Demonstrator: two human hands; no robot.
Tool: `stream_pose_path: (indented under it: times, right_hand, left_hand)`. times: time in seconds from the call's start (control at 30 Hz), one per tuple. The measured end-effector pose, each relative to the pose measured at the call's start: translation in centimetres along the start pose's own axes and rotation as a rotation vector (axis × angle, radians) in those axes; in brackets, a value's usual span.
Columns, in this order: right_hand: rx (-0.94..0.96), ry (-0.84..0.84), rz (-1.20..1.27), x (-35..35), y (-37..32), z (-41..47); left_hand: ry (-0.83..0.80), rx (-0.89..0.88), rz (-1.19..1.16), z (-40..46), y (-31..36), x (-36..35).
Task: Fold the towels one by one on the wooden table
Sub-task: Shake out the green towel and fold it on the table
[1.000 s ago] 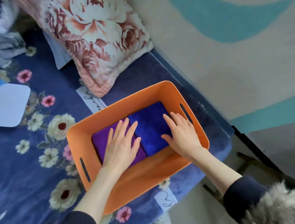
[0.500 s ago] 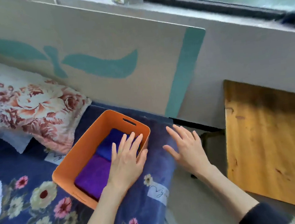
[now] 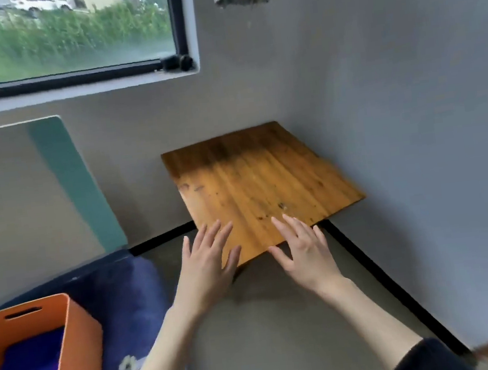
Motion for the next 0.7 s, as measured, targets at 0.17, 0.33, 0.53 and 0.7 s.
stream_pose_path:
  times: [0.17, 0.33, 0.53, 0.7]
  right_hand:
    - [-0.249, 0.132, -0.031, 5.8, 10.7, -9.3]
    - [-0.486, 0.236, -0.065, 10.4, 19.3, -22.6]
    - [-0.745, 0.350, -0.115, 14.4, 26.3, -41.1]
    - [-0.992, 0.440, -0.127, 16.5, 30.0, -56.1]
  left_hand:
    - [-0.117, -0.253, -0.011, -1.3, 13.0, -6.1]
    - [-0.214, -0.482, -0.041, -6.6, 26.0, -12.3]
    - [-0.346, -0.743, -0.142, -17.9, 40.1, -18.9]
    - [-0.495, -0.940, -0.170, -28.3, 50.0, -24.1]
Point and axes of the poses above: each hand's wrist, its own z-axis towards the middle knuckle, its own x-axis out of the back of the hand, y = z × x, the point moved 9 cm from there along z, towards the middle knuckle, and after that the axes turned 4 degrees about x, right-handed, at the moved point
